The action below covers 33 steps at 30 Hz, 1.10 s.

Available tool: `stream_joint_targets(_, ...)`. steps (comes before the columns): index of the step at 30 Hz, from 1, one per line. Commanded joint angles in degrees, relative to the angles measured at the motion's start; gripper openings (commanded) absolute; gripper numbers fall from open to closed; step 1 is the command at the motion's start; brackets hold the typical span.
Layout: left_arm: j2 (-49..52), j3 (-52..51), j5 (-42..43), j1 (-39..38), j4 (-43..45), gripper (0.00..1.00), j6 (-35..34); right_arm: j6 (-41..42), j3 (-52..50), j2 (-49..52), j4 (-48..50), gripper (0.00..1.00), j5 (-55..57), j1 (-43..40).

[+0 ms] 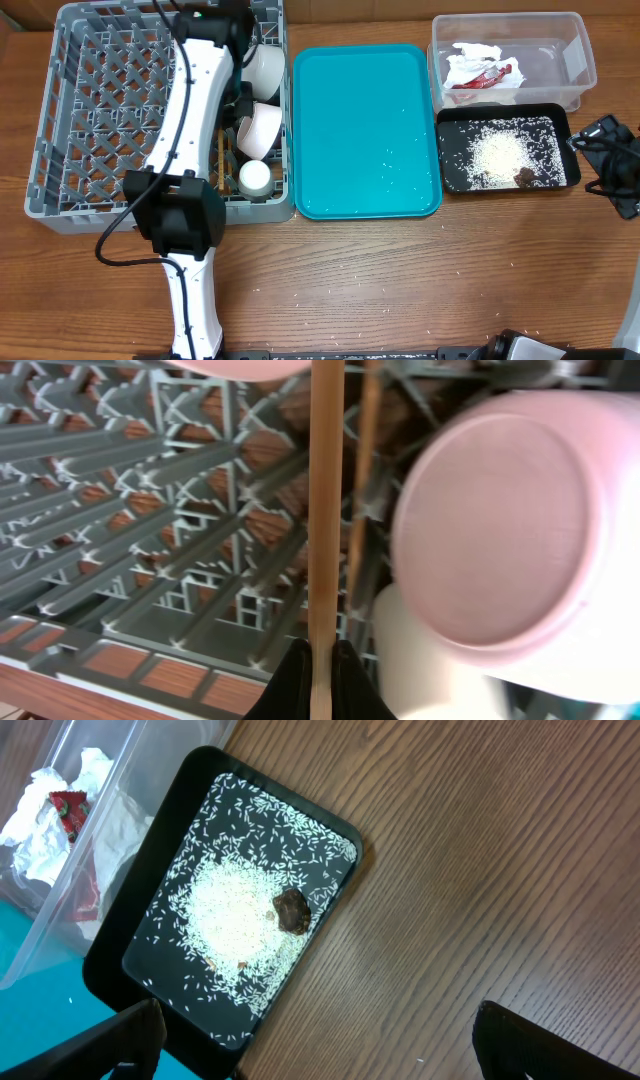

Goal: Sort waste into correct bins and load items into the dishwasher

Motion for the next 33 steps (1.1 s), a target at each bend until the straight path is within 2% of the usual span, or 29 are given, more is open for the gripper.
stream_joint_targets(1,-1.1,0.3,-1.0,1.8,0.7,0.04,3.8,0.2,0.7,-0.1,0.3,1.0,0.6,-0.2)
stream_joint_targets(4,-1.1,-1.3,-0.6,2.1,3.5,0.04,5.2,0.2,0.7,-0.1,0.3,1.0,0.6,-0.2)
stream_joint_targets(6,-1.1,-2.1,0.0,2.1,5.1,0.09,5.4,0.2,0.7,-0.1,0.3,1.0,0.6,-0.2)
stream_joint_targets(7,-1.1,-2.5,0.4,2.1,5.8,0.16,5.4,0.2,0.7,-0.1,0.3,1.0,0.6,-0.2)
stream_joint_targets(9,-1.1,-3.2,0.7,2.1,6.9,0.43,5.3,0.2,0.7,-0.1,0.3,1.0,0.6,-0.2)
stream_joint_targets(11,-1.1,-3.7,0.7,2.1,7.6,0.6,5.3,0.2,0.7,-0.1,0.3,1.0,0.6,-0.2)
stream_joint_targets(13,-1.1,-3.7,0.7,2.1,7.9,0.87,5.3,0.2,0.7,-0.1,0.3,1.0,0.6,-0.2)
stream_joint_targets(14,-1.1,-3.7,0.7,2.1,8.0,0.9,5.3,0.2,0.7,-0.1,0.3,1.0,0.6,-0.2)
stream_joint_targets(18,-1.3,-2.7,0.7,2.1,6.3,0.96,3.6,0.2,0.7,-0.1,0.3,1.0,0.6,-0.2)
stream_joint_targets(22,-4.4,-0.7,0.7,2.1,2.7,0.96,1.6,0.2,0.7,-0.1,0.3,1.0,0.6,-0.2)
stream_joint_targets(26,-13.8,-0.7,0.7,1.6,-0.4,0.94,0.4,0.2,0.7,-0.1,0.3,1.0,0.6,-0.2)
stream_joint_targets(27,-16.9,-0.9,1.3,1.2,-0.4,0.91,0.3,0.2,0.7,-0.1,0.3,1.0,0.6,-0.2)
stream_joint_targets(29,-23.5,-1.9,4.3,0.3,-0.4,0.91,0.6,0.2,0.7,-0.1,0.3,1.0,0.6,-0.2)
stream_joint_targets(33,-37.0,-6.4,3.8,-2.1,-0.4,0.98,-1.2,0.2,0.7,-0.1,0.3,1.0,0.6,-0.2)
